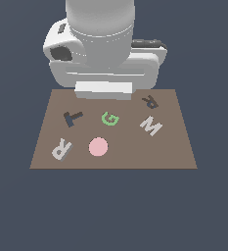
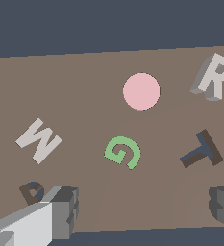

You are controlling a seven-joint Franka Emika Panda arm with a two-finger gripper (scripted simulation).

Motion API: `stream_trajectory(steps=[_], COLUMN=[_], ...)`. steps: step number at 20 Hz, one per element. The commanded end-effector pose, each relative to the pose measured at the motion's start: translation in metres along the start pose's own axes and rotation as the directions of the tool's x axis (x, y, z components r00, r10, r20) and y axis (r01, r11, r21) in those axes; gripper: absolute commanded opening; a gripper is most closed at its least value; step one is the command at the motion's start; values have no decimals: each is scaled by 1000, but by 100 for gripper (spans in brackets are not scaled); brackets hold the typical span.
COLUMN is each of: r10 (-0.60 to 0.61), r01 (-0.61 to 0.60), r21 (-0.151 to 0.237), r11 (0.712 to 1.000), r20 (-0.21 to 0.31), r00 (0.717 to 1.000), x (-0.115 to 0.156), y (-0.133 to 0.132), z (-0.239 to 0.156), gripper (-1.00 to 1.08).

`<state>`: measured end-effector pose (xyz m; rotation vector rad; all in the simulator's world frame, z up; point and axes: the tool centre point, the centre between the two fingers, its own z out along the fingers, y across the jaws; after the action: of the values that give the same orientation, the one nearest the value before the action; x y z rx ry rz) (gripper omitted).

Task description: Insert a designated object into the corresponding slot on a board.

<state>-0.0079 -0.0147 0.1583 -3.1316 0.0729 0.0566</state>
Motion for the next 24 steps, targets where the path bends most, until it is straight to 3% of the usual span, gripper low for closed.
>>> stream_trajectory(steps=[1, 13, 24], r10=[0, 82, 277], r01=[0, -82, -277], r21=[0, -1, 2], r11=[1000, 997, 961], r20=[0, -7, -24], r00=[1000, 997, 961], x=[0, 25, 79], y=[0, 21, 81], z=[0, 20, 68], gripper=[100, 100, 100])
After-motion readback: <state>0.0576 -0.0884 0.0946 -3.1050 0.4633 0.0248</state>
